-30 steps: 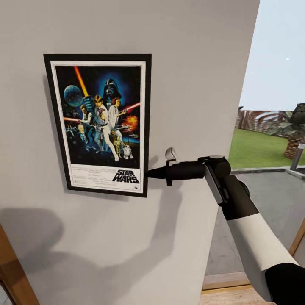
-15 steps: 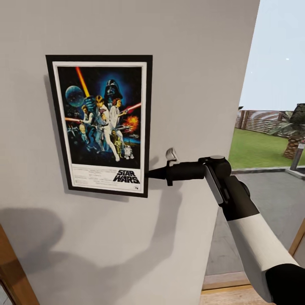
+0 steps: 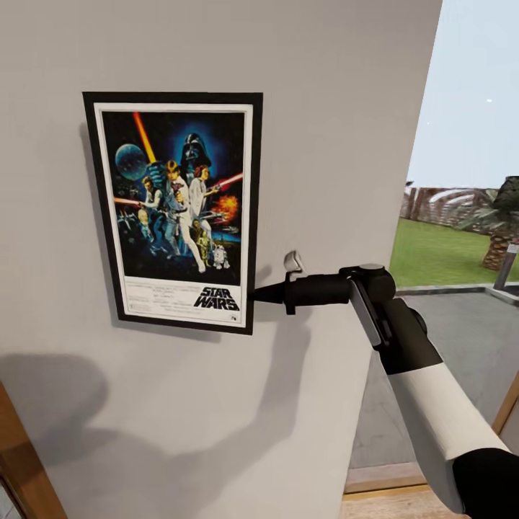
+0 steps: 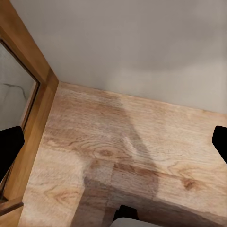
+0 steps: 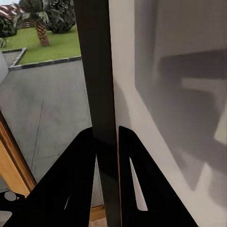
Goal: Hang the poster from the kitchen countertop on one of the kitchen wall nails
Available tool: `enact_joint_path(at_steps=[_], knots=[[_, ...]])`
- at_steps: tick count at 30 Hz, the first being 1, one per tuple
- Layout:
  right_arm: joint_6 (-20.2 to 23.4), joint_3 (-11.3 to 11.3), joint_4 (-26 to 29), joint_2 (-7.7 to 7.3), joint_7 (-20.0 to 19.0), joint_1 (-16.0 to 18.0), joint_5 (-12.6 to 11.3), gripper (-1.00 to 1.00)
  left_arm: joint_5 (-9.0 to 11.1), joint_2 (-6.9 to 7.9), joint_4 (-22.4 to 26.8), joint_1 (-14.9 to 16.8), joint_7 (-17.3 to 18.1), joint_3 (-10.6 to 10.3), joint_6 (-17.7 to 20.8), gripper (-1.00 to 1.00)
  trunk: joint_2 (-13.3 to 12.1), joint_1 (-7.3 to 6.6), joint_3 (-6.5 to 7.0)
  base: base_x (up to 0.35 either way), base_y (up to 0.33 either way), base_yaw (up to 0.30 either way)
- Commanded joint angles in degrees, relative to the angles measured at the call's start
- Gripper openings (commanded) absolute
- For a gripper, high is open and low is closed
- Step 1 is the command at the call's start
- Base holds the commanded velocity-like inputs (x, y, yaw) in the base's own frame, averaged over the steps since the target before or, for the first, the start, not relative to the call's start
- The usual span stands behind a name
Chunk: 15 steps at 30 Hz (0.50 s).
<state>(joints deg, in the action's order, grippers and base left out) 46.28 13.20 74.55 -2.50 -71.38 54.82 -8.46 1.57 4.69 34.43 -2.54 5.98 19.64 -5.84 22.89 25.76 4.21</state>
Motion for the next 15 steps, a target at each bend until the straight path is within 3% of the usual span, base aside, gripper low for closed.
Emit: enact_joint_path(at_steps=[1, 15], knots=[[0.5, 0.1, 0.0, -0.05, 0.0, 0.2, -0.4, -1.0, 0.2, -0.03, 0.0, 0.0, 0.4, 0.2, 0.0, 1.0, 0.0, 0.02, -0.01, 0.0, 0.0, 0.0], [2.7, 0.2, 0.1, -0.01, 0.1, 0.9, -0.5, -1.0, 0.2, -0.03, 0.0, 0.0, 0.4, 0.2, 0.0, 1.0, 0.0, 0.02, -0.01, 0.0, 0.0, 0.0]])
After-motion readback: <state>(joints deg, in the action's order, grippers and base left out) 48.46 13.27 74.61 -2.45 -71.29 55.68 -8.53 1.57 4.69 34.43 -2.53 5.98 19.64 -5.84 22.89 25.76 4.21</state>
